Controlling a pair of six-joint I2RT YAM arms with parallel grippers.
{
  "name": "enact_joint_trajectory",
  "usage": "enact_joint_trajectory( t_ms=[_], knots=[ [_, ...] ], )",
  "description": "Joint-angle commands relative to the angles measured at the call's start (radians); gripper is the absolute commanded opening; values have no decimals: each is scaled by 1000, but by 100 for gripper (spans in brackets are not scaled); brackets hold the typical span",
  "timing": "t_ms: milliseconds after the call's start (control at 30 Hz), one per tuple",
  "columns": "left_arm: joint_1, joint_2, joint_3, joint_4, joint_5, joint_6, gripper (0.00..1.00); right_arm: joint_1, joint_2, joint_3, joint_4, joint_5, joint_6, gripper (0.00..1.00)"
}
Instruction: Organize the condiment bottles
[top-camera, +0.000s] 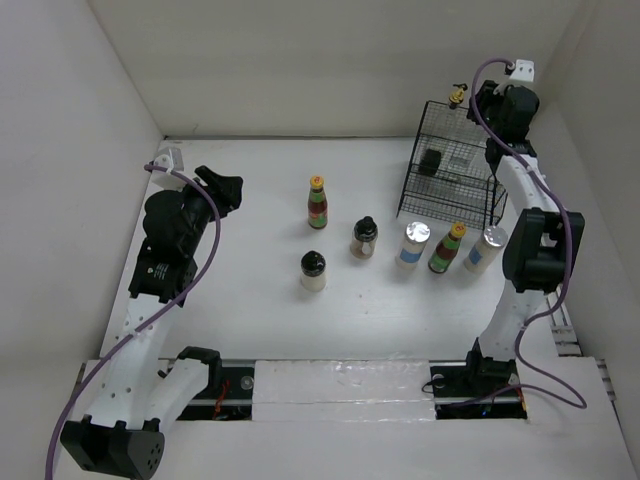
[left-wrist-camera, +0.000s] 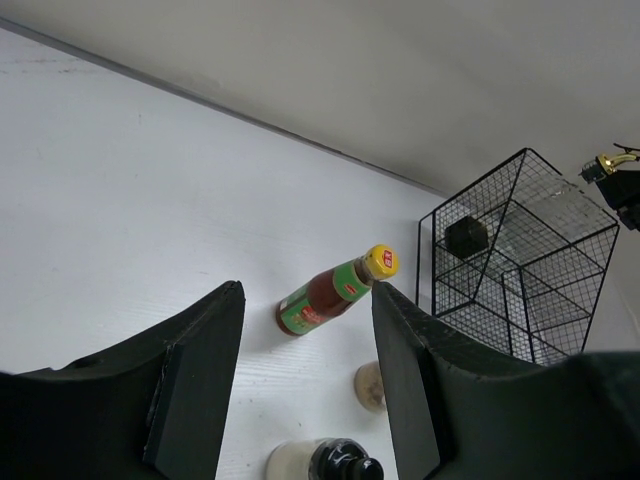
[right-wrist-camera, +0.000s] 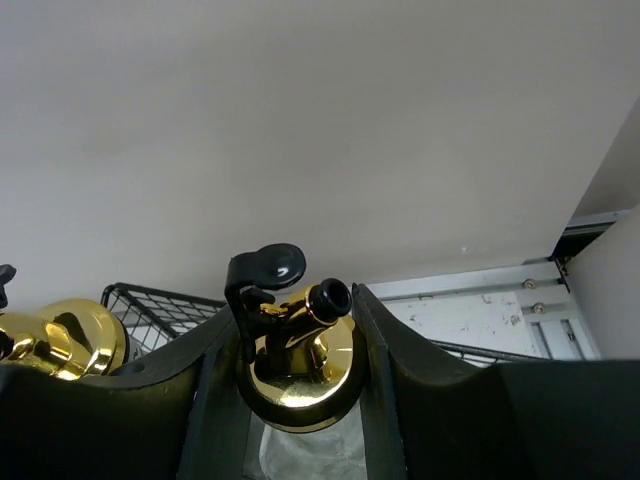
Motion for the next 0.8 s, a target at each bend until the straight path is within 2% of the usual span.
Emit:
enact_joint_trajectory(
  t_ms=[0, 100, 200, 300, 333, 467, 667, 700, 767],
  knots=[
    [6, -5, 19, 48, 14, 12, 50, 11, -110, -29, 182, 19, -1, 0],
    [6, -15, 19, 48, 23, 12, 50, 11, -121, -69, 192, 19, 10, 1],
    [6, -15, 19, 59, 23, 12, 50, 20, -132, -103, 205, 28, 10, 10],
    [6, -24, 19, 59, 33, 12, 50, 20, -152, -115, 205, 28, 10, 42],
    [6, -24, 19, 59, 33, 12, 50, 20, -162, -115, 195, 28, 10, 57],
    [6, -24, 19, 59, 33, 2, 50, 20, -181, -53, 130, 40, 10, 71],
    [6, -24, 19, 59, 33, 2, 50, 31, -283, -34, 80, 63, -11, 75],
    [6, -24, 19, 59, 22, 2, 50, 31, -303, -60, 80, 63, -11, 73],
    [6, -24, 19, 50, 22, 2, 50, 55, -360, -86, 80, 27, -11, 62]
  ],
)
